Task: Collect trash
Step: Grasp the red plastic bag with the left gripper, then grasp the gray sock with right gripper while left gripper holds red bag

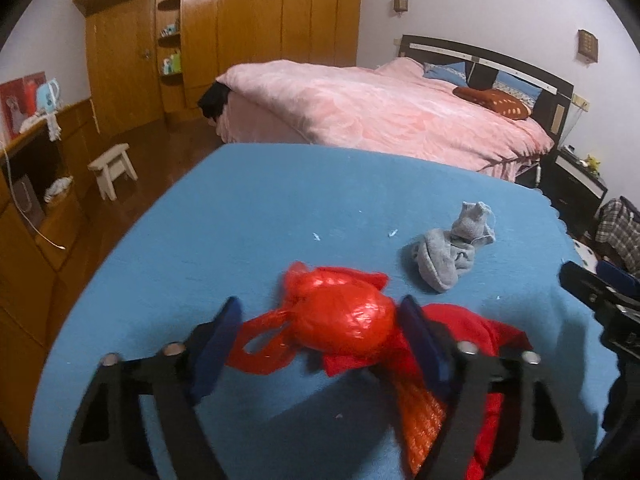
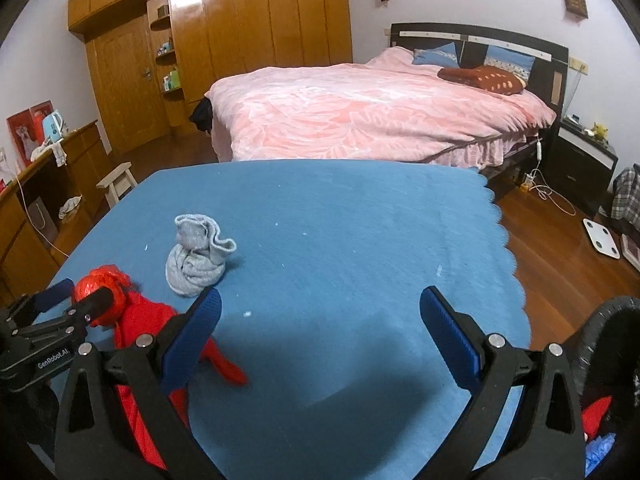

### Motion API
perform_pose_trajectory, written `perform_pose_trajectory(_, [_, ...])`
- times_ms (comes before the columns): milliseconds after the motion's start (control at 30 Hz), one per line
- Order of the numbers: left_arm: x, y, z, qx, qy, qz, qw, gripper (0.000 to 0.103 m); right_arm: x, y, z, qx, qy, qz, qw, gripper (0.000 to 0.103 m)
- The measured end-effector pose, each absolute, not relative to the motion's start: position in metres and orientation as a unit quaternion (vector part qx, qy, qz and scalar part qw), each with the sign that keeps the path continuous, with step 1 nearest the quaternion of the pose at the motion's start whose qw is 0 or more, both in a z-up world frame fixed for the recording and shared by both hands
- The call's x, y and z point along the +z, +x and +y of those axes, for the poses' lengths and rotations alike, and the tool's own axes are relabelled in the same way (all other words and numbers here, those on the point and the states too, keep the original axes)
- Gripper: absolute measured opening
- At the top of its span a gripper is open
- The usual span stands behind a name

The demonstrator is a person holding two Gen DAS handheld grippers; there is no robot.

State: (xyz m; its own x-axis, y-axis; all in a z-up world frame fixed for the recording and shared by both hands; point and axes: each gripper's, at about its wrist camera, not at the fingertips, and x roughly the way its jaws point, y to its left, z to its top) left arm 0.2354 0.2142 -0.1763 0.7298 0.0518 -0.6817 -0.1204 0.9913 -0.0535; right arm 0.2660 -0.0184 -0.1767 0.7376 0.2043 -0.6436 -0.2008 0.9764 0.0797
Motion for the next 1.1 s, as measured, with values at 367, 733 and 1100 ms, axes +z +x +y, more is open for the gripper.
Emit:
perform_pose_trajectory(367, [-0.178, 0.239, 0.222, 0.037, -0.067, 0.363, 0.928, 0.044, -0.185, 0.282, 0.006, 0.124, -0.010, 0.350, 0.928, 0.097])
perform_pose_trajectory(733, [-0.171, 0.264, 0.254, 0.085, -0.040, 0.358, 0.929, 0.044, -0.182, 0.296, 0.041, 0.159, -0.023, 0.347, 0.924, 0.097])
perform_pose_trajectory(1100, [-0.178, 0.264, 0.266, 0.095, -0.046, 0.366, 0.925, 0.044, -0.193, 0.309, 0.075, 0.190, -0.049, 0.378, 0.905, 0.093])
